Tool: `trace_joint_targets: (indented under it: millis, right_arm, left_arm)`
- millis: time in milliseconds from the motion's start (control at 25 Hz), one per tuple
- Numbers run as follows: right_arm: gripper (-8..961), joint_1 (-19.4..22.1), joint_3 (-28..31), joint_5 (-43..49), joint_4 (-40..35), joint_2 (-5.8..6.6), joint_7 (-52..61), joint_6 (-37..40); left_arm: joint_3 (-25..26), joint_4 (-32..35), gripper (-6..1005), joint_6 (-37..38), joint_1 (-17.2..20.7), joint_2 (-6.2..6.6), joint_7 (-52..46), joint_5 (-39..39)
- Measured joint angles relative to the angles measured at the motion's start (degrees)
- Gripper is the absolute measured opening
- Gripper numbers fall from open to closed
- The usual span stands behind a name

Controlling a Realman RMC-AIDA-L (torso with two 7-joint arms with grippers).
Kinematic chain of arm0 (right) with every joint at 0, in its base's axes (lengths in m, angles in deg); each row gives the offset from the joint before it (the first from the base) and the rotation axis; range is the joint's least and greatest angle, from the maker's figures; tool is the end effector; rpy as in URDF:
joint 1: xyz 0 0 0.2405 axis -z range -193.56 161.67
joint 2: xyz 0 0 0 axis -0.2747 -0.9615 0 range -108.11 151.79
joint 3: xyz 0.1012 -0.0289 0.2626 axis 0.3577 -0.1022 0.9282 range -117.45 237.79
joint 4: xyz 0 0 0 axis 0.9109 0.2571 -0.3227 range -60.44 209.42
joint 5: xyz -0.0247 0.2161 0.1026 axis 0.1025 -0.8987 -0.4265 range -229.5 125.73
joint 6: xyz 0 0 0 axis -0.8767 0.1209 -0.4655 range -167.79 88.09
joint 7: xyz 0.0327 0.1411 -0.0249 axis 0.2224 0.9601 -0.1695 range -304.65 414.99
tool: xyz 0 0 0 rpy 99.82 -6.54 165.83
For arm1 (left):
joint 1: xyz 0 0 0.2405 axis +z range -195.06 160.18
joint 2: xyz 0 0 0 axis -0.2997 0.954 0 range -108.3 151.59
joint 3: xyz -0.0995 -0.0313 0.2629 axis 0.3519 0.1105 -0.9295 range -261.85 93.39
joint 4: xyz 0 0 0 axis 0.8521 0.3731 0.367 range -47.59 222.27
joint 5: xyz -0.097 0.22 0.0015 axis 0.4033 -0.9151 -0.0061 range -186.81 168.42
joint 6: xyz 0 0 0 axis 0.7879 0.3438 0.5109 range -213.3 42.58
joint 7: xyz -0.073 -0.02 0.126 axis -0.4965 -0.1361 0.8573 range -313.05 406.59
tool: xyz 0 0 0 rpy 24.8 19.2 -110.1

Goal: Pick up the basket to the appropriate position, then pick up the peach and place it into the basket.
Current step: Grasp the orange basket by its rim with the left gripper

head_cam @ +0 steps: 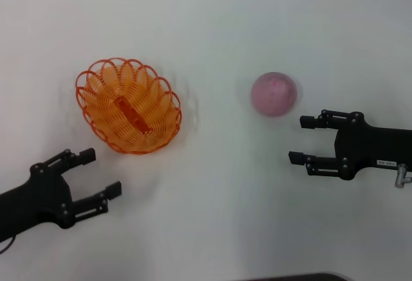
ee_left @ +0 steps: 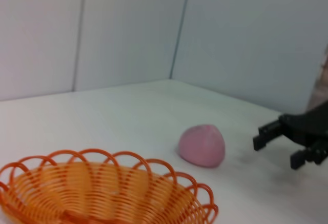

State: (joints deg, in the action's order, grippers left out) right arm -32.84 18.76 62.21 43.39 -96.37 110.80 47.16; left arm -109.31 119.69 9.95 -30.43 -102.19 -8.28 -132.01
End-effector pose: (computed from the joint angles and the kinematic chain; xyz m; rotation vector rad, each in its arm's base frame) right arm 0.3859 0.2753 -0.0356 -2.6915 0.4864 0.5424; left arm -0.3866 0.2271 -0.0496 -2.5811 -0.6543 -0.7361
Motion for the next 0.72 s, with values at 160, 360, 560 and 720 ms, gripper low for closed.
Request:
trace_joint_targets:
  millis: [160,360,560,720]
  right_arm:
    - [775,-0.1,0.1,0.0,0.0,0.0,0.1,0.2]
    - [775,-0.3,0.4,0.0,0.0,0.0,0.5,0.3]
    - [775,-0.4,0.4,0.3,-0.3,0.09,0.7,0.3]
    - [774,-0.4,0.4,0.3,-0.4,0.17,0.7,0.3]
  left_arm:
    - [1.9,0.5,858,0.0,-0.8,0.63,-9.9,0.2]
    - [2.2,1.7,857,-1.7,-2.9,2.4,-26.6,-0.8]
    - [2.2,2.8,851,-3.1,-5.7,4.01,-44.0,-2.0]
    - [2.1,3.6,847,-2.2,-7.4,4.62,-50.6,-2.8]
